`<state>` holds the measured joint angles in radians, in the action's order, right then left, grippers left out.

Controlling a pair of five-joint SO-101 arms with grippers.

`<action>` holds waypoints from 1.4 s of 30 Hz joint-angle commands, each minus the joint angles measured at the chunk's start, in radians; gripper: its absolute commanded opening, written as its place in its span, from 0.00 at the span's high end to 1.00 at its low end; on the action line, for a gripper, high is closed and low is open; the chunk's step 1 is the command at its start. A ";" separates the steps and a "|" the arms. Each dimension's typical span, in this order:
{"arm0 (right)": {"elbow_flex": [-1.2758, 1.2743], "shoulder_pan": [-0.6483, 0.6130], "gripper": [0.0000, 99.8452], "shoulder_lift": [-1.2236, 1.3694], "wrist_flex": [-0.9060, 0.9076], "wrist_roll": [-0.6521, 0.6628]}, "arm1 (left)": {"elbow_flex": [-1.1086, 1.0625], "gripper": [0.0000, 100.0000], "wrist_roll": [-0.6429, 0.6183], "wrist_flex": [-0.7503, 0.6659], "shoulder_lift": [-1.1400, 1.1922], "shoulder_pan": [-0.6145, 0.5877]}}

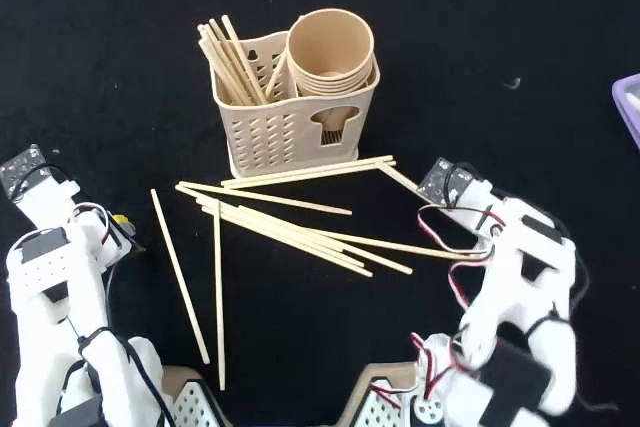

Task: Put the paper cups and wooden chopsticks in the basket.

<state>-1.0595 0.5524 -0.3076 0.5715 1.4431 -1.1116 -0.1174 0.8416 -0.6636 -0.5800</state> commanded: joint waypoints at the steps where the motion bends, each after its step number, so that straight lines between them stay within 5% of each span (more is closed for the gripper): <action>1: 0.053 0.028 0.98 0.085 -0.046 0.009 | 0.005 0.76 -0.003 -0.014 -0.020 -0.005; 9: 0.219 0.043 0.99 0.070 0.230 -0.040 | 0.008 0.76 -0.003 -0.014 -0.018 -0.005; 14: 0.390 0.089 0.99 -0.104 0.499 -0.063 | 0.005 0.76 -0.003 -0.014 -0.020 -0.005; 20: 0.472 0.138 0.99 -0.314 0.605 -0.107 | 0.010 0.76 -0.003 -0.014 -0.021 -0.007; 32: 0.628 -0.235 0.99 -0.522 0.511 -0.865 | 0.005 0.76 0.000 -0.008 -0.023 -0.007; 42: 0.832 -0.586 0.99 -0.564 0.394 -1.229 | 0.004 0.76 -0.003 -0.008 -0.023 -0.004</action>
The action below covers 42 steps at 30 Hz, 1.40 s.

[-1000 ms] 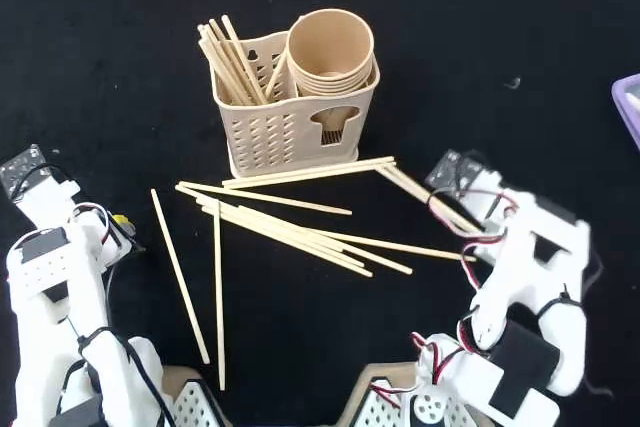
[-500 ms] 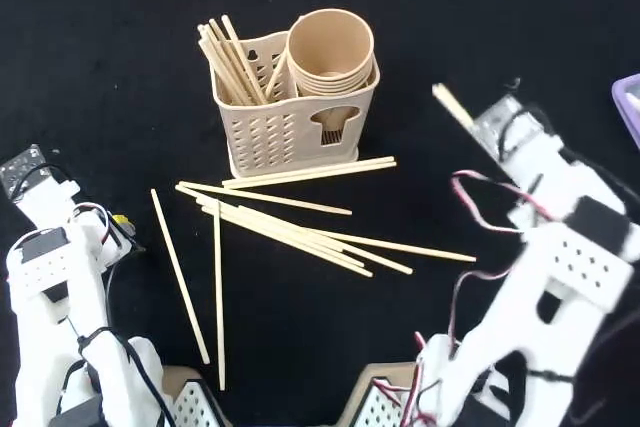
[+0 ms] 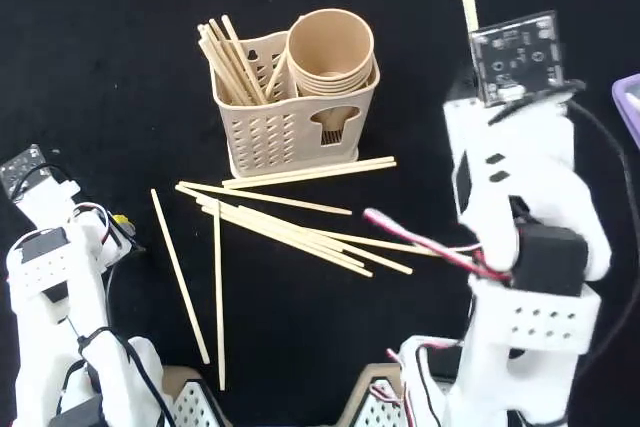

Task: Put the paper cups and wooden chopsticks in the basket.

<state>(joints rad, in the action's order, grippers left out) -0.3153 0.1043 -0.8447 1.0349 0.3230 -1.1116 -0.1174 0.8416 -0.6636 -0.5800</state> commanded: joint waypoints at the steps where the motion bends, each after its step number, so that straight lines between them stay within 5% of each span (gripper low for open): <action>1: 0.088 -0.186 0.99 -0.027 -0.094 -0.135 | 0.004 0.76 -0.003 -0.008 -0.023 -0.002; 7: 0.012 -0.425 0.99 -0.004 -0.318 -0.273 | 0.002 0.76 -0.003 -0.008 -0.015 -0.001; 16: -0.166 -0.669 0.99 0.151 -0.667 -0.278 | 0.001 0.76 -0.003 -0.008 -0.014 -0.001; 22: -0.243 -0.675 0.99 0.305 -0.888 -0.282 | -0.013 0.76 -0.003 -0.012 -0.023 0.001; 42: -0.243 -0.603 0.99 0.651 -1.109 -0.282 | -0.013 0.76 -0.002 -0.008 -0.023 0.001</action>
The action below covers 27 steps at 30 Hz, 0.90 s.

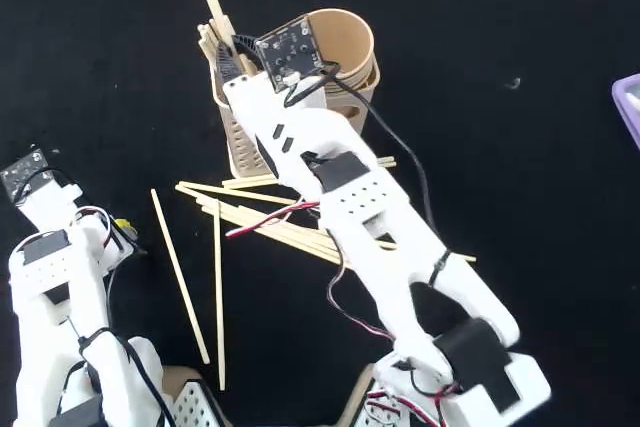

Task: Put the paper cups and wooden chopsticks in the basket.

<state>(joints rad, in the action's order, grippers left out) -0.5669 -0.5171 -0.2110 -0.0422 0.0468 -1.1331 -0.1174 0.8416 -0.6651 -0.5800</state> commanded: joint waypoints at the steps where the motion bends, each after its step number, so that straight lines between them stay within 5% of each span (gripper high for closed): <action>1: 0.008 0.018 0.99 0.024 -0.032 -0.006 | 0.008 0.76 -0.002 -0.008 -0.021 0.001; 13: -0.038 0.015 0.98 0.025 -0.025 -0.003 | 0.008 0.76 -0.002 -0.008 -0.021 0.001; 19: -0.030 0.012 0.85 -0.012 0.055 -0.006 | 0.008 0.76 -0.002 -0.008 -0.021 0.001; 27: -0.030 0.012 0.87 -0.208 0.160 -0.008 | 0.008 0.76 -0.002 -0.009 -0.021 0.001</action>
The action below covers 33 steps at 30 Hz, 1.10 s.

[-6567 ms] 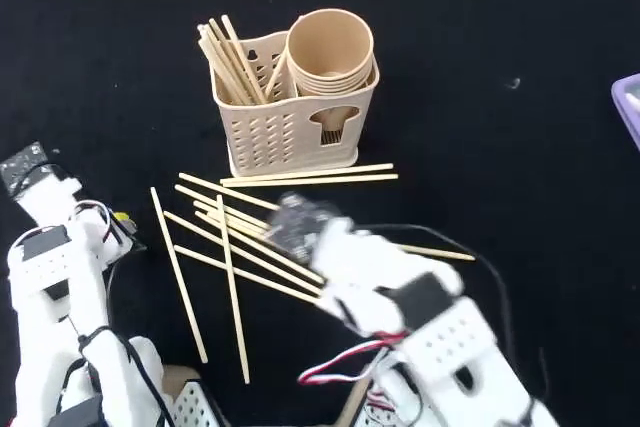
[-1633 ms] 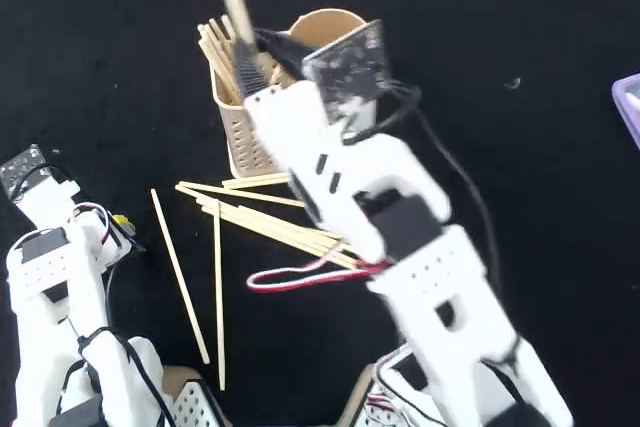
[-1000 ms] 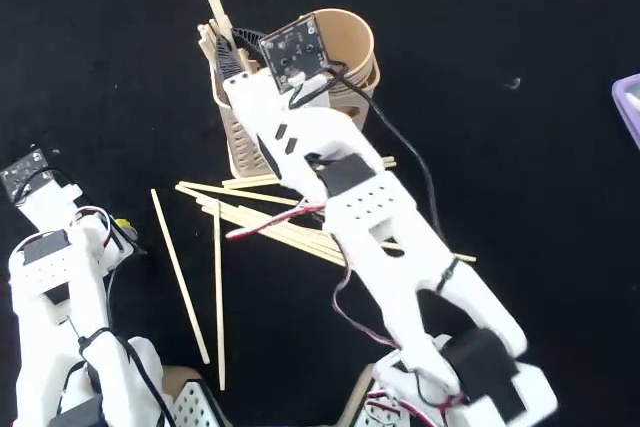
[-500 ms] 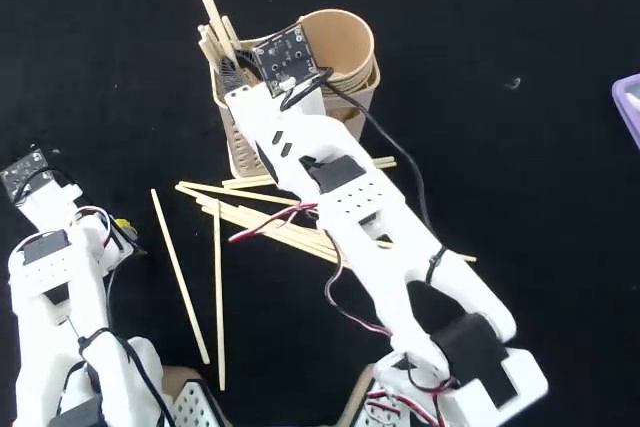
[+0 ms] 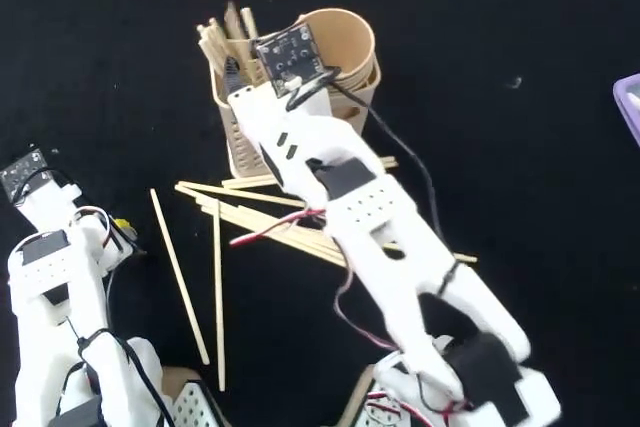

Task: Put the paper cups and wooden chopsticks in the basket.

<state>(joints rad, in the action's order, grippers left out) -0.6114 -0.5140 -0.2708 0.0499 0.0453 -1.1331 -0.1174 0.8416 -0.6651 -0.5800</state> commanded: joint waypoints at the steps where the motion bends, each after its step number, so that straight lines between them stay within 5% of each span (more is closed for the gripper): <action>1: 0.015 0.008 0.87 -0.185 0.100 -0.005 | 0.008 0.76 -0.002 -0.009 -0.021 0.001; 8: 0.015 0.002 0.87 -0.558 0.509 0.005 | 0.008 0.76 -0.002 -0.011 -0.021 0.001; 12: -0.013 -0.002 0.87 -0.708 0.879 0.118 | 0.008 0.76 -0.002 -0.012 -0.021 0.001; 15: -0.124 0.003 0.87 -0.719 0.994 0.199 | 0.008 0.76 -0.003 -0.012 -0.021 0.001; 24: -0.651 -0.028 0.87 -0.714 0.796 0.354 | 0.008 0.76 -0.003 -0.014 -0.021 0.001; 33: -0.579 -0.026 0.87 -0.406 0.756 0.410 | 0.008 0.76 -0.003 -0.014 -0.021 0.001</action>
<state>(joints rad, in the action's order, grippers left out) -1.2866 -0.5324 -0.8278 0.8447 0.4396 -1.1331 -0.1174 0.8416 -0.6651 -0.5800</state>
